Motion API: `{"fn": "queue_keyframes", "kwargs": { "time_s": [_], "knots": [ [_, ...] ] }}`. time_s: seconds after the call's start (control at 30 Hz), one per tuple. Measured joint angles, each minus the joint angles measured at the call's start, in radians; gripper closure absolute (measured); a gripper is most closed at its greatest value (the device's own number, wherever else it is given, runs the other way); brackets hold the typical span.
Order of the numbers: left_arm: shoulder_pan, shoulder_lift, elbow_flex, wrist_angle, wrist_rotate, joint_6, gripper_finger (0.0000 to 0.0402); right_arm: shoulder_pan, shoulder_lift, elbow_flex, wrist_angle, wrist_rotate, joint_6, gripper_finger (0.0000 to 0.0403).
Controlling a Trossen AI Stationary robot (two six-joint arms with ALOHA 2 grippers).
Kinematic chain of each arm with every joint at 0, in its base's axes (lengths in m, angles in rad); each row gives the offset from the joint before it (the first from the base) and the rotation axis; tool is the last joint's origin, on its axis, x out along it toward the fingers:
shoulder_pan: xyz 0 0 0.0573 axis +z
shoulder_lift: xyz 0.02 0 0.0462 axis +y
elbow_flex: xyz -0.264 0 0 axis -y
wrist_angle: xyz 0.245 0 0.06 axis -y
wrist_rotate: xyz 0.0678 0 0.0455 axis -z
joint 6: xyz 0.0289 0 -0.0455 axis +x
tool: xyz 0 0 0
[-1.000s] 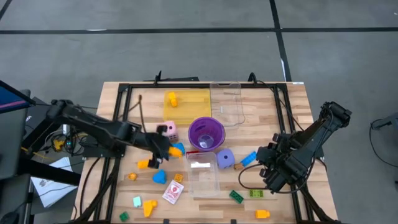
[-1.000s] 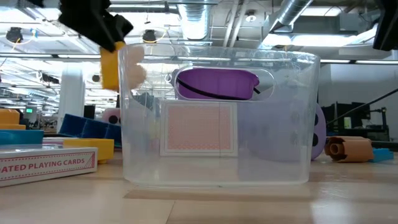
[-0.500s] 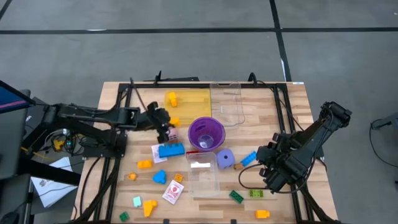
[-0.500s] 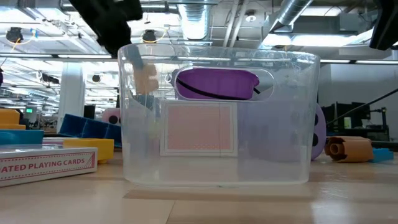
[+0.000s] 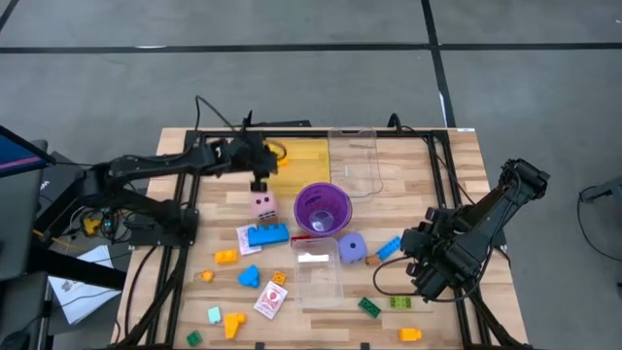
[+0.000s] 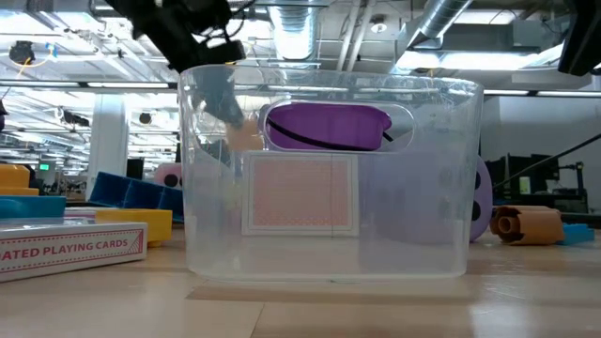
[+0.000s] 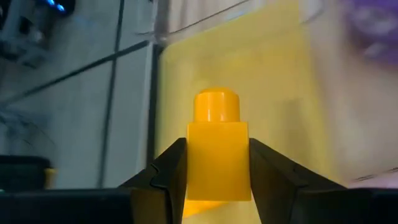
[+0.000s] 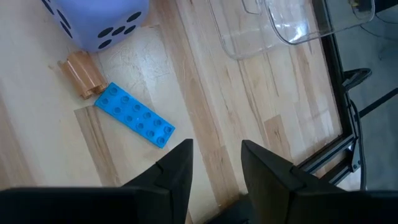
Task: Pick & Place Toys
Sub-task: Put the yellow game piece into the yellow bin
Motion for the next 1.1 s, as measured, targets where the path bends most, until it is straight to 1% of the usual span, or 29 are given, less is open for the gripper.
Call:
{"fn": "queue_keyframes", "kwargs": {
  "time_s": [0.1,0.2,0.27,0.47,0.57,0.63,0.7,0.83,1.1],
  "knots": [
    [0.065,0.04,0.033,0.0,0.056,0.165,0.0272,0.0,0.0,0.0,0.0,0.001,-0.004,0.0274],
    [0.106,0.082,0.065,-0.011,0.107,0.317,0.0272,0.0,0.0,0.0,0.0,0.012,-0.004,0.0274],
    [0.12,0.107,0.083,-0.011,0.155,0.393,0.0272,0.0,0.0,0.0,0.0,0.016,-0.004,0.0274],
    [0.127,0.168,0.167,-0.066,0.283,0.469,0.0272,-0.002,0.0,0.0,0.0,0.017,-0.019,0.0274],
    [0.128,0.191,0.197,-0.112,0.403,0.472,0.0272,-0.002,0.0,0.0,0.0,0.02,-0.016,0.0274],
    [0.132,0.205,0.207,-0.142,0.452,0.478,0.0272,-0.002,0.0,0.0,0.0,0.024,-0.011,0.0274],
    [0.139,0.22,0.208,-0.182,0.47,0.505,0.0272,-0.002,0.0,0.0,0.0,0.026,-0.004,0.0274],
    [0.168,0.268,0.208,-0.216,0.472,0.525,0.0272,-0.014,0.0,0.0,0.0,0.026,-0.002,0.0274],
    [0.208,0.379,0.208,-0.173,0.472,0.577,0.0272,-0.067,0.0,0.0,0.0,0.026,-0.02,0.0274]
  ]
}}
